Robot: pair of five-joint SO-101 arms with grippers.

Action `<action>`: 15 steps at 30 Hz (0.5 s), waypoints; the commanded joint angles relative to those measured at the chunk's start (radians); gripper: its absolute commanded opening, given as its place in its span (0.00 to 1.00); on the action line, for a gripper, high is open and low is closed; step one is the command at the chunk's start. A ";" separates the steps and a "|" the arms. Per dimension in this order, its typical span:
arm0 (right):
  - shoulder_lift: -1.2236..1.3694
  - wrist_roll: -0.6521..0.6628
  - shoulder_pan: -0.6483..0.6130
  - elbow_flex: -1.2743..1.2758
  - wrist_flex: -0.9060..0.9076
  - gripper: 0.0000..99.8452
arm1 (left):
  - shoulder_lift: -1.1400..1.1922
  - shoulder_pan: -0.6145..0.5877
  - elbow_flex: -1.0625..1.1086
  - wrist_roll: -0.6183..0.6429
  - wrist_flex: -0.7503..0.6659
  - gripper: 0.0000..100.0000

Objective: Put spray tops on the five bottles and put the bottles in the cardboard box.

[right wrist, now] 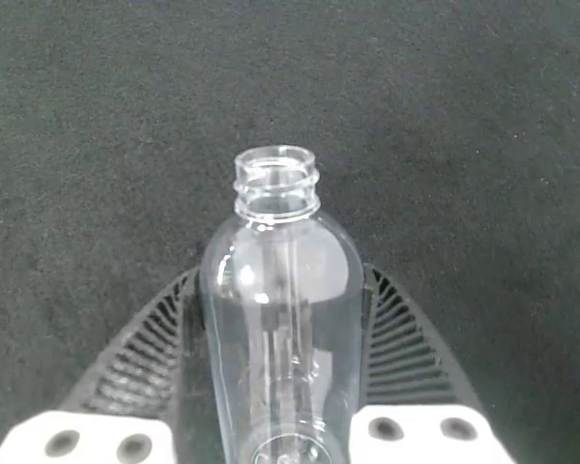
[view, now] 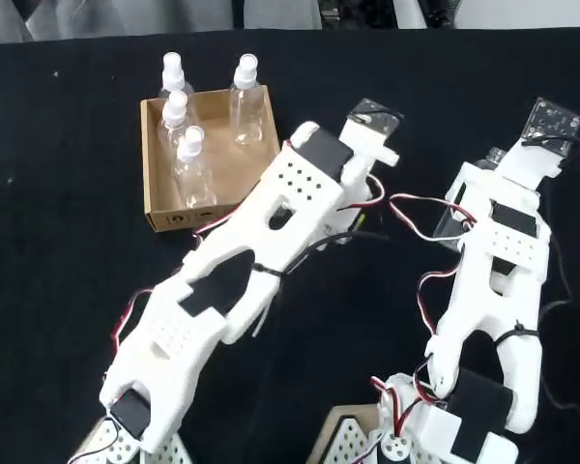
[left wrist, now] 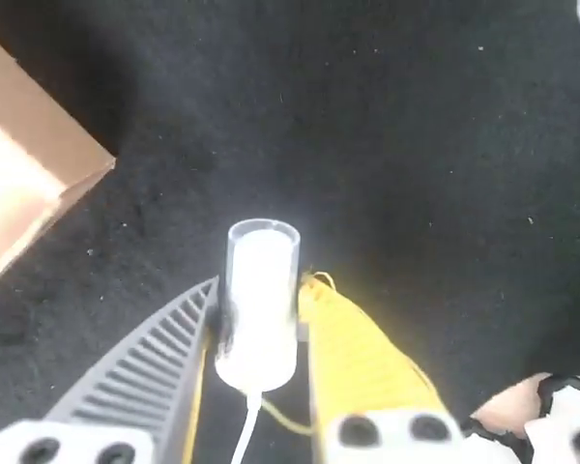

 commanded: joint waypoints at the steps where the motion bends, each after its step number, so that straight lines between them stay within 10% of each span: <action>1: -0.067 -0.005 -0.009 -0.065 -0.028 0.09 | -0.120 -0.015 0.010 0.005 0.009 0.03; 15: -0.067 -0.003 -0.021 -0.065 -0.031 0.09 | -0.315 -0.012 0.188 0.009 -0.021 0.03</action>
